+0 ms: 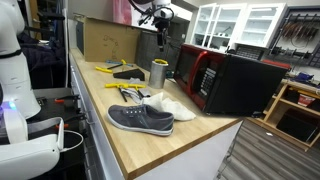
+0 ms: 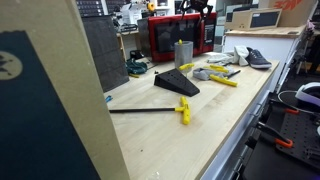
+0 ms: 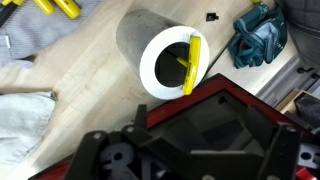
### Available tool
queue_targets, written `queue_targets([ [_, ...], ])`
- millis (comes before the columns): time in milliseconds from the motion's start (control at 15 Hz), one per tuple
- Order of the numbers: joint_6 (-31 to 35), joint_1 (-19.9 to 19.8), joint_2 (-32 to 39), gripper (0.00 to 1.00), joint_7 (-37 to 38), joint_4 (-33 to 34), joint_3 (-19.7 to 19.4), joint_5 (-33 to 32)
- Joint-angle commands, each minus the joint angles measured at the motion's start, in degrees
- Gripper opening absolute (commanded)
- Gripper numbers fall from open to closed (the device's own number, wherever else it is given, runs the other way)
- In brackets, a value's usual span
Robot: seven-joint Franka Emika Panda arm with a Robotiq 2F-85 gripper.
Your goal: Put one wrench in the silver container then place the wrench on the black stand.
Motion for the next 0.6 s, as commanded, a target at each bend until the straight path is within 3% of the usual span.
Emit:
queue_targets([
  [0, -0.94, 0.71, 4.51, 1.00, 2.83, 4.09, -0.48, -1.52],
  [533, -2.69, 2.59, 10.53, 1.00, 7.41, 9.04, -0.74, -3.12],
])
